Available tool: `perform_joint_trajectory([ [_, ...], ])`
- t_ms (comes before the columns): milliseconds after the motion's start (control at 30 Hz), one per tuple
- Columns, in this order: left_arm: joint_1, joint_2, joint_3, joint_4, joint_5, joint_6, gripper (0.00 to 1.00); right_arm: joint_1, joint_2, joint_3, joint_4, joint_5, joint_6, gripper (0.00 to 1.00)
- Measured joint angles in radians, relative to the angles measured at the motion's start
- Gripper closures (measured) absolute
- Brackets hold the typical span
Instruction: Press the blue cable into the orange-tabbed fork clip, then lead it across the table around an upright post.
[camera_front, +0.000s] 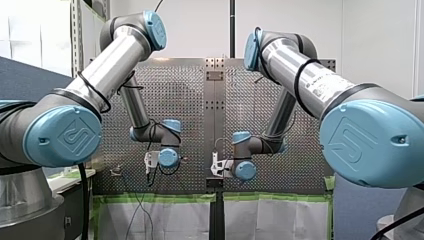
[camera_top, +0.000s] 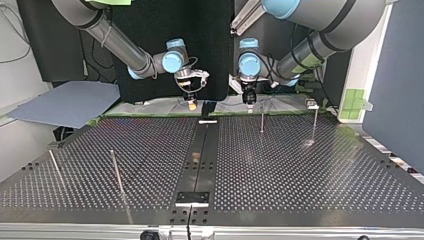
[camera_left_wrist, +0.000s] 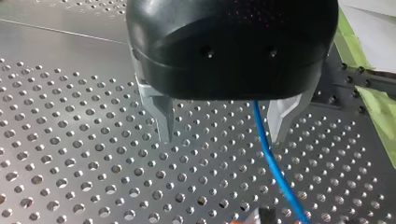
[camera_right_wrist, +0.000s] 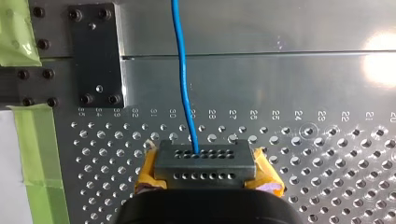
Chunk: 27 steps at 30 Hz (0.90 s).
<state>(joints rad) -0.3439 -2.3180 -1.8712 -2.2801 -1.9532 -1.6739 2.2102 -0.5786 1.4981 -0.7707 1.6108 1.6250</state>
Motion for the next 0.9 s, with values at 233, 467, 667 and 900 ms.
perform_joint_trajectory([
  [233, -0.01, -0.026, 0.009, -0.001, -0.003, 0.008, 0.0, 0.0, 0.0, 0.0, -0.004, 0.0, 0.0, 1.0],
  [467, -0.01, -0.03, 0.035, -0.014, -0.007, 0.01, 0.0, 0.0, 0.0, 0.0, -0.001, -0.001, 0.0, 1.0],
  [667, -0.013, -0.03, 0.043, -0.022, -0.013, 0.016, 0.0, 0.0, 0.001, 0.0, -0.001, -0.002, -0.001, 1.0],
  [900, -0.019, -0.03, 0.044, -0.034, -0.019, 0.045, 0.0, 0.0, 0.001, 0.0, -0.003, -0.002, -0.002, 1.0],
])
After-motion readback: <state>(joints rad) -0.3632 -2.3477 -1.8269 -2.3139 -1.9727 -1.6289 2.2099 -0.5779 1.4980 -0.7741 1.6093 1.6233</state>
